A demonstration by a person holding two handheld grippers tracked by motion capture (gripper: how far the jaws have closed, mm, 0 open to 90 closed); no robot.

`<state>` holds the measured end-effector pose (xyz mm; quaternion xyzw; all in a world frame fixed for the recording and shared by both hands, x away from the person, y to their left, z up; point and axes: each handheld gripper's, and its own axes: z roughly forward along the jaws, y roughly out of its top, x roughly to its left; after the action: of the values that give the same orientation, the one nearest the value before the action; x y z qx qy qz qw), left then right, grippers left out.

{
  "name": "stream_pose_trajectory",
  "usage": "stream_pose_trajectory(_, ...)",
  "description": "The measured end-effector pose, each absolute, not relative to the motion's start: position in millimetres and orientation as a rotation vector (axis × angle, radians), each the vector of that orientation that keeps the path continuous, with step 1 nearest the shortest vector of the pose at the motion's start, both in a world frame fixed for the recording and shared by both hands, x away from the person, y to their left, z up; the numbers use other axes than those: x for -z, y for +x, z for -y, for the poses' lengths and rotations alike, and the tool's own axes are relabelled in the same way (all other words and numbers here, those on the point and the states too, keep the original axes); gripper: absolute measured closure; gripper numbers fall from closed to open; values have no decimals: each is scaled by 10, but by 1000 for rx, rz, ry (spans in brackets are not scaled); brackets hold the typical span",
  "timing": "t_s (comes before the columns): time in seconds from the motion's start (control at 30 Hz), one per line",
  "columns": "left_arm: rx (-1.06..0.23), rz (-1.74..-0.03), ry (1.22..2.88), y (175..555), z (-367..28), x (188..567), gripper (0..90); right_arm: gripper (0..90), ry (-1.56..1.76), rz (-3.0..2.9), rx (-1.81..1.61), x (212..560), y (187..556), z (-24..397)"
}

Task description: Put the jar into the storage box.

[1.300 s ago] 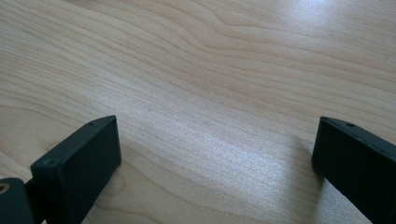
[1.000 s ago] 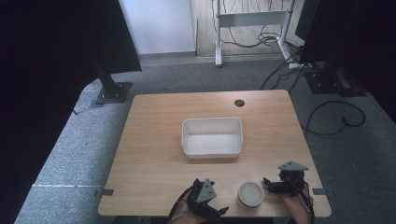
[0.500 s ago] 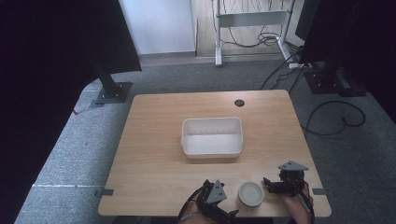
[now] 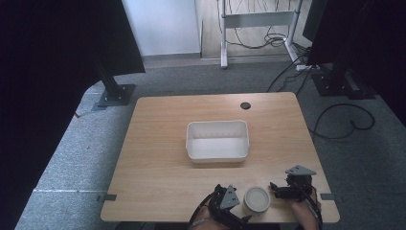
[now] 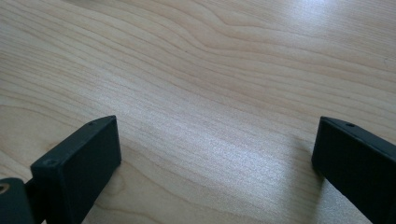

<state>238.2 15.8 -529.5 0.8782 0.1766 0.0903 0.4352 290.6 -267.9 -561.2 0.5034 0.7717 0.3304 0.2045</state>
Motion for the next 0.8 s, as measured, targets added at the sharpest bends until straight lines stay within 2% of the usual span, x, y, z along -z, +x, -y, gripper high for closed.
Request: stream_pose_trajectory(0.8,-257,-401,2230,2382,181,5326,40,8,1402,-2153,-922,5612,2906,2679)
